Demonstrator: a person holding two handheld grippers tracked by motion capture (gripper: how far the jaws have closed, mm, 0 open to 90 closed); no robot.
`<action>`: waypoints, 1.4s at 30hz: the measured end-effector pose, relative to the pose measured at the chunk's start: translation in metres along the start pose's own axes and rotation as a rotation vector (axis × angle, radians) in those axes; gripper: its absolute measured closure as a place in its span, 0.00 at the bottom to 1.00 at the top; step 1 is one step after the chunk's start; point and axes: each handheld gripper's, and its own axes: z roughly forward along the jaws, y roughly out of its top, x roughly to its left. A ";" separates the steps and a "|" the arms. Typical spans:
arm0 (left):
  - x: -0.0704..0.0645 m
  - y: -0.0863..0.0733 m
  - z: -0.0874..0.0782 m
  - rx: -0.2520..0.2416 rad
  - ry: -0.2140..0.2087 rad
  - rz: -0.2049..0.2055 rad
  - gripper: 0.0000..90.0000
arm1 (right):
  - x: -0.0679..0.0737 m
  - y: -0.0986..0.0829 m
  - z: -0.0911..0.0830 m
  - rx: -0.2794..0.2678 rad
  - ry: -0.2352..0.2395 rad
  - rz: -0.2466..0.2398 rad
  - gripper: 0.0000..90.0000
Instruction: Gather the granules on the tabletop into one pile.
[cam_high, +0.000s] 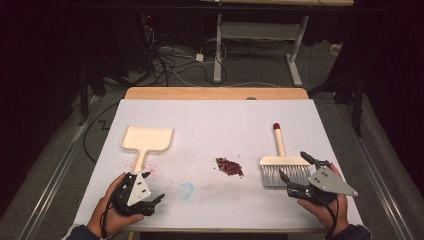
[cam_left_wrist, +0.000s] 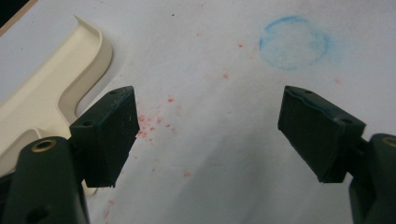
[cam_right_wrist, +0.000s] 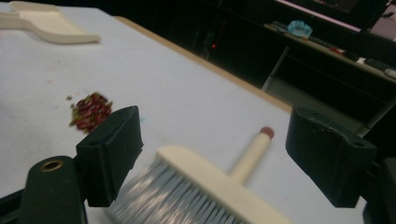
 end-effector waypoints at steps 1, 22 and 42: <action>0.000 0.000 -0.001 0.000 0.002 0.001 0.22 | 0.001 -0.003 -0.002 0.012 0.011 0.002 0.21; -0.001 -0.002 -0.005 -0.013 0.012 0.003 0.21 | 0.014 -0.014 -0.006 0.075 0.035 -0.028 0.21; -0.001 -0.001 -0.004 -0.010 0.013 0.003 0.21 | 0.013 -0.014 -0.006 0.074 0.040 -0.025 0.21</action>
